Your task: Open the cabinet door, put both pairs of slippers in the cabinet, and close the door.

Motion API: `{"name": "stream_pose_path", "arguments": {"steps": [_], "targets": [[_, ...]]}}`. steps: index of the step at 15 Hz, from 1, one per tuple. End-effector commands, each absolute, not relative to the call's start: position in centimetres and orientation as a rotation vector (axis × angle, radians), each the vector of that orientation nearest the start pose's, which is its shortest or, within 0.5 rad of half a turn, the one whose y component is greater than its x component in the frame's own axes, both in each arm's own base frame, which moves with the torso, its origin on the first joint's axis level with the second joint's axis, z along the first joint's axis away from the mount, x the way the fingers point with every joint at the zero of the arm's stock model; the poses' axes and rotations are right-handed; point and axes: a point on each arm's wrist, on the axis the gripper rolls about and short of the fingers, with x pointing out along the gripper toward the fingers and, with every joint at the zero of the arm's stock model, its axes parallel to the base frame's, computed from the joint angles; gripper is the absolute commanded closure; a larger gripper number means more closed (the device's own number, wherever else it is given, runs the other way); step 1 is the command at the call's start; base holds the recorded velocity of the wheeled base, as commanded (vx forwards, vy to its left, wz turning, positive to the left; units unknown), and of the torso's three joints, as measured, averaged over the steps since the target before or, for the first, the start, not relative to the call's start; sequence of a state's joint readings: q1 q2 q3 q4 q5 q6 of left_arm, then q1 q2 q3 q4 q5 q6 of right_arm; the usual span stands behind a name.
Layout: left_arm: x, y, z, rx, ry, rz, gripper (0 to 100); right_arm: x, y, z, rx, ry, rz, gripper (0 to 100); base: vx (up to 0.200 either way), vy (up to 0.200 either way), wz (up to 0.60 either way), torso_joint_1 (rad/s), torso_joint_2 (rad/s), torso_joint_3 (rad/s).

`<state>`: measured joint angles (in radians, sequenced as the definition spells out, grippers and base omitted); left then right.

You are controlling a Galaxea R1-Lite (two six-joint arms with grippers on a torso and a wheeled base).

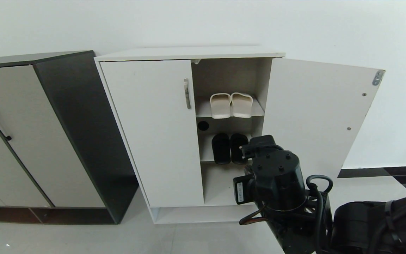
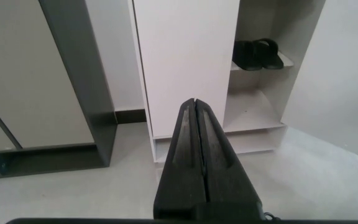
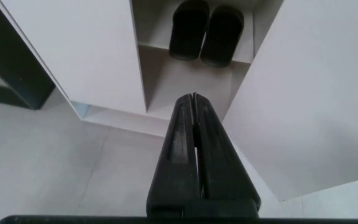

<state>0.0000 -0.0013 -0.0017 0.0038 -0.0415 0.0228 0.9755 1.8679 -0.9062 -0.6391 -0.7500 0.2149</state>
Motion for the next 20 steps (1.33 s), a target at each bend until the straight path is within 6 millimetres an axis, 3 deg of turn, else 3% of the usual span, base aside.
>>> {"name": "stream_pose_path", "arguments": {"steps": [1,7,20], "targets": [[-2.3,-0.1,7.5,0.024,0.003,-0.041,100,20.4,27.5,15.4,-0.038,0.237,0.2,100,0.0,0.0,0.0,0.0,0.0,0.0],[-2.3,-0.1,7.6,0.023,0.001,-0.041,100,20.6,27.5,15.1,-0.043,0.244,0.199,100,0.0,0.0,0.0,0.0,-0.02,-0.022],[-2.3,-0.1,7.6,0.023,0.001,-0.041,100,21.8,27.3,13.6,-0.027,0.263,0.247,100,0.0,0.0,0.0,0.091,-0.41,-0.334]]}}
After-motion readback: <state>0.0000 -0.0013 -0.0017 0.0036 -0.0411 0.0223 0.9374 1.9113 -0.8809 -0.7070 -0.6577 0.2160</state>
